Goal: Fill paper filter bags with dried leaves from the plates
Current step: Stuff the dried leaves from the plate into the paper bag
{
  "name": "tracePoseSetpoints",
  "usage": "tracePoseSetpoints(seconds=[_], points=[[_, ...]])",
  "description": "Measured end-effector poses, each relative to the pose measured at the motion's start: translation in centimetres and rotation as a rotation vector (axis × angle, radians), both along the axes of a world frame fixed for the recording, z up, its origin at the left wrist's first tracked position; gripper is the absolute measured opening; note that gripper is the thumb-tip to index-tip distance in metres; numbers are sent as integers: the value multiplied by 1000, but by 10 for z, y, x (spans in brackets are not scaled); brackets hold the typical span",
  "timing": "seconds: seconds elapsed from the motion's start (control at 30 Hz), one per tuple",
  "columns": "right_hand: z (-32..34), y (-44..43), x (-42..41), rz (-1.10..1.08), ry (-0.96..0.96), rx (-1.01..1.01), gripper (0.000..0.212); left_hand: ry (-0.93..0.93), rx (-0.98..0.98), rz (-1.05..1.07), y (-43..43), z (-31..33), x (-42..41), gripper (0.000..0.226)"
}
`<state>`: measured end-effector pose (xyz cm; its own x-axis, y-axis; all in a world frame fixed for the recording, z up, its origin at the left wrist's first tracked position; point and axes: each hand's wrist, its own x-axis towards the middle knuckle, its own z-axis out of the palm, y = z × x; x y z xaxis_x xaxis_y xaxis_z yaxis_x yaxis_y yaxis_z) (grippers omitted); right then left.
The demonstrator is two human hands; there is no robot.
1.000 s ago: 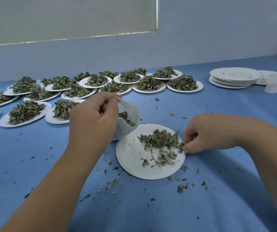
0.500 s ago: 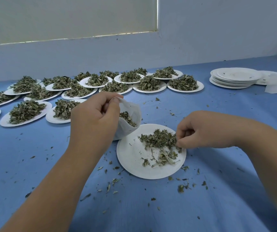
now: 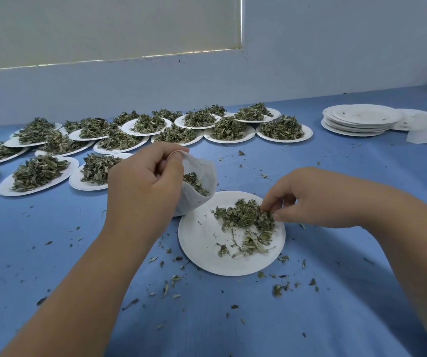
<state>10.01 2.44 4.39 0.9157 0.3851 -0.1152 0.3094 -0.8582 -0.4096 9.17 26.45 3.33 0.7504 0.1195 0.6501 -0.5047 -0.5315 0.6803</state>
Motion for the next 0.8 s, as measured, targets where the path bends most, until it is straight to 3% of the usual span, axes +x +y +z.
tracePoseSetpoints(seconds=[0.23, 0.43, 0.57, 0.8], points=[[-4, 8, -3, 113, 78, 57, 14, 6, 7, -8, -1, 0, 0, 20], [3, 0, -2, 39, -17, 126, 13, 9, -1, -11, -1, 0, 0, 21], [-1, 4, -3, 76, 40, 19, 13, 9, 5, -15, -1, 0, 0, 21], [1, 8, -7, 135, 130, 148, 21, 4, 7, -14, -1, 0, 0, 22]])
